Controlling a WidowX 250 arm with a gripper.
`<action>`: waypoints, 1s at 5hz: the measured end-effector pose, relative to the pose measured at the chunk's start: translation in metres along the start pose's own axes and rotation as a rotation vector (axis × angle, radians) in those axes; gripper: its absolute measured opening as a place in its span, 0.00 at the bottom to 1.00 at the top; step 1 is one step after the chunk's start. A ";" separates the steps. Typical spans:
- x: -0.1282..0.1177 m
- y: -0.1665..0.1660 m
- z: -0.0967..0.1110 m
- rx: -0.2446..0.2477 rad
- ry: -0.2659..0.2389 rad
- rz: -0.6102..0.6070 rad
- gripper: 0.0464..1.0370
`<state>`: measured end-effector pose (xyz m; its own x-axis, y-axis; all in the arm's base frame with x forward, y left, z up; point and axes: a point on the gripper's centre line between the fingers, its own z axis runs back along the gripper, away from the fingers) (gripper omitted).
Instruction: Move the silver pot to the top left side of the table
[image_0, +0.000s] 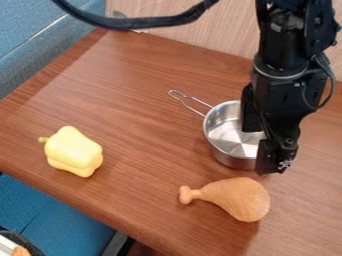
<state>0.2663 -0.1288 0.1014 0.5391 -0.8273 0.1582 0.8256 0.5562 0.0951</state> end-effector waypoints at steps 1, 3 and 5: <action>0.003 0.003 -0.009 0.008 -0.004 0.022 0.96; -0.002 0.010 -0.035 -0.027 0.028 0.045 0.91; -0.003 0.015 -0.051 -0.048 0.017 0.053 0.32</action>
<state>0.2857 -0.1220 0.0528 0.5845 -0.7983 0.1452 0.8028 0.5950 0.0397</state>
